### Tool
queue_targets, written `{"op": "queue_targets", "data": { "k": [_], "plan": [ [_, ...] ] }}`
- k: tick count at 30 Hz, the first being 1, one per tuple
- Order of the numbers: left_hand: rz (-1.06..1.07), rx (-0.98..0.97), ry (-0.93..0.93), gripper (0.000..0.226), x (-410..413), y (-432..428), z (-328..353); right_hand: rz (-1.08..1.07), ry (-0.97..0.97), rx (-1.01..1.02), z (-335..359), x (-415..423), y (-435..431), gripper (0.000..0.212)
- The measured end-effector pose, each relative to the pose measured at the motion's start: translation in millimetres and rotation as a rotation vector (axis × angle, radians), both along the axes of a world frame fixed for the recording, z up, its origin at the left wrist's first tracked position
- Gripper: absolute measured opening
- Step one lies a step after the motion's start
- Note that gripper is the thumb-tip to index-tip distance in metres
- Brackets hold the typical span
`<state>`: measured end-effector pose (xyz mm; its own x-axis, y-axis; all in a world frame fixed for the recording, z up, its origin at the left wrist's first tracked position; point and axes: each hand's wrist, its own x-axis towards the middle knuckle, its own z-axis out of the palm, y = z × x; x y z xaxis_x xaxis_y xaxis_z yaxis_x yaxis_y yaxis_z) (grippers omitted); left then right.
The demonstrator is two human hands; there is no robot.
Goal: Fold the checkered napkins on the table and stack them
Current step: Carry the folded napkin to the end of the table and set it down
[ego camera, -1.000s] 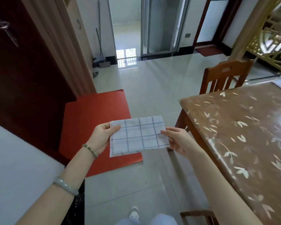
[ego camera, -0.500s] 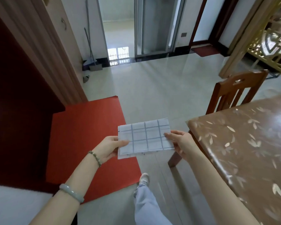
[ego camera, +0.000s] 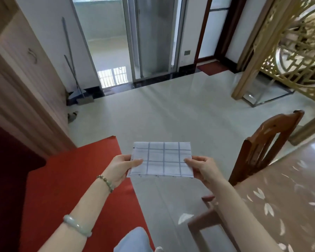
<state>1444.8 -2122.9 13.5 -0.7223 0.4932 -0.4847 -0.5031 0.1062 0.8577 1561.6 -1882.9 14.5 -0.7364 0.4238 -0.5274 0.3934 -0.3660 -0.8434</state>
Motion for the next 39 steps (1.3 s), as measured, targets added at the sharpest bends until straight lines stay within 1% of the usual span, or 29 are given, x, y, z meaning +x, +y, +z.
{"op": "queue_targets", "data": {
  "k": [2, 5, 8, 12, 13, 14, 16, 17, 18, 20, 21, 22, 24, 25, 29, 34, 39],
  "plan": [
    [-0.019, -0.003, -0.012, 0.033, -28.4, 16.1, -3.2, -0.045, -0.017, -0.001, -3.5, -20.2, 13.0, 0.026],
    [-0.086, -0.031, -0.041, 0.026, -81.4, 47.6, -16.5, -0.122, -0.041, -0.044, -11.9, -54.8, 36.1, 0.021],
    [-0.188, -0.048, -0.052, 0.030, -135.1, 84.5, -26.0, -0.219, -0.062, -0.068, -19.2, -88.8, 58.9, 0.017],
    [-0.375, -0.061, -0.023, 0.024, -208.3, 135.9, -24.3, -0.386, -0.071, -0.105, -18.2, -137.3, 89.5, 0.012],
    [-0.421, -0.063, -0.005, 0.029, -225.8, 147.1, -21.6, -0.422, -0.071, -0.110, -16.0, -149.3, 96.4, 0.010],
    [-0.457, -0.054, 0.016, 0.042, -242.5, 158.0, -17.1, -0.448, -0.068, -0.116, -13.3, -160.6, 102.6, 0.010],
    [-0.535, -0.023, 0.048, 0.076, -277.7, 182.9, -5.8, -0.499, -0.052, -0.126, -7.7, -183.4, 115.3, 0.012],
    [-0.575, -0.018, 0.053, 0.082, -293.2, 198.0, -1.0, -0.536, -0.044, -0.125, -5.5, -193.3, 123.3, 0.012],
    [-0.616, -0.010, 0.061, 0.076, -307.2, 214.0, 1.8, -0.571, -0.036, -0.123, -3.4, -201.9, 132.3, 0.012],
    [-0.660, 0.017, 0.033, 0.043, -328.2, 245.9, 8.2, -0.620, -0.020, -0.110, 3.4, -215.1, 148.9, 0.007],
    [-0.687, 0.009, 0.027, 0.032, -338.9, 264.8, 9.9, -0.646, -0.014, -0.097, 6.5, -221.2, 159.4, 0.004],
    [-0.717, 0.006, 0.031, 0.033, -348.7, 282.0, 9.6, -0.668, -0.007, -0.084, 8.8, -226.5, 169.1, 0.004],
    [-0.775, -0.003, 0.039, 0.044, -365.5, 318.1, 8.1, -0.720, 0.003, -0.060, 13.5, -234.8, 190.1, 0.004],
    [-0.802, -0.005, 0.041, 0.044, -372.4, 338.0, 6.6, -0.754, 0.005, -0.049, 14.0, -237.7, 201.9, 0.003],
    [-0.868, -0.020, 0.033, 0.019, -390.3, 419.0, -5.3, -0.878, -0.006, -0.029, 12.7, -246.9, 251.1, 0.011],
    [-0.972, -0.045, 0.052, 0.018, -409.8, 530.7, -18.6, -0.990, 0.003, -0.024, 3.0, -260.4, 331.7, 0.020],
    [-1.056, -0.052, 0.054, 0.023, -428.8, 636.2, -15.5, -1.047, 0.013, -0.036, 11.0, -273.8, 415.8, 0.020]
  ]
}}
